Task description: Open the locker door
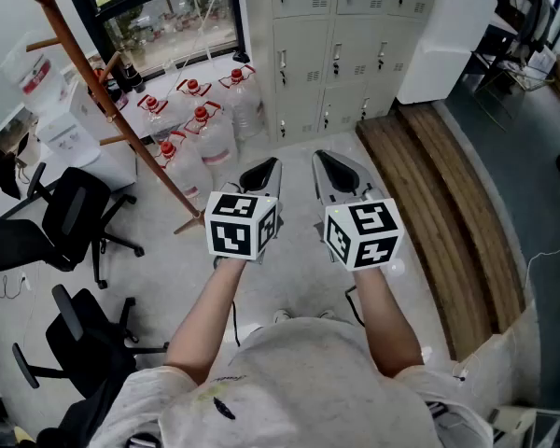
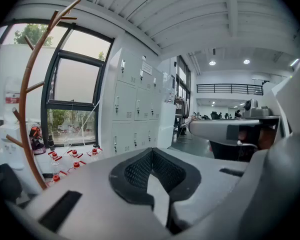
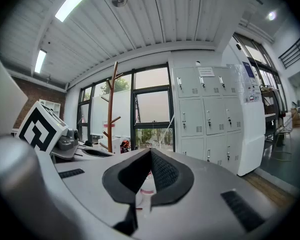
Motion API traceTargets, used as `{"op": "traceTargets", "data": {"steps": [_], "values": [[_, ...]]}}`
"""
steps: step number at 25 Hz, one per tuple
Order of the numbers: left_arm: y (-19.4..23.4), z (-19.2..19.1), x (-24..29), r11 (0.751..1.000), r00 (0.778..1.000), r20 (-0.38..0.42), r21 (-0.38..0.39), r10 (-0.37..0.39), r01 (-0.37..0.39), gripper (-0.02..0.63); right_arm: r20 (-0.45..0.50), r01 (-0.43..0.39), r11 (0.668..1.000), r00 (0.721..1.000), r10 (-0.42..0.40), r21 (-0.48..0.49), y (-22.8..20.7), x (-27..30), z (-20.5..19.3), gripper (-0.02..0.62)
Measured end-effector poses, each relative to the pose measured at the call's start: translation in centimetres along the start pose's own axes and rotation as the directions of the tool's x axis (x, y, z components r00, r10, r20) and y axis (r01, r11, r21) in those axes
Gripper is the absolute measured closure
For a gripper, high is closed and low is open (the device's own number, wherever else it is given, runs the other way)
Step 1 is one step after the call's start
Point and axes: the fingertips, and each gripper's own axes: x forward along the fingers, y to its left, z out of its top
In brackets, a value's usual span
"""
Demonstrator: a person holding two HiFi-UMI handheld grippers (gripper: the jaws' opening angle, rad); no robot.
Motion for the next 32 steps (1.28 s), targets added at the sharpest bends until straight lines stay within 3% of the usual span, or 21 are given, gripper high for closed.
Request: {"op": "traceTargets", "data": {"steps": [19, 32], "values": [[1.9, 0.3, 3.7, 1.000, 1.000, -0.017, 0.001, -0.009, 0.009, 0.598, -0.023, -0.009, 1.000, 1.000, 0.009, 0.019, -1.9, 3.7, -1.3, 0.600], [3.5, 3.6, 15.2, 0.998, 0.998, -0.044, 0.017, 0.055, -0.054, 0.598, -0.007, -0.079, 0.996, 0.997, 0.079, 0.031, -11.4, 11.6, -0.4, 0.600]]}}
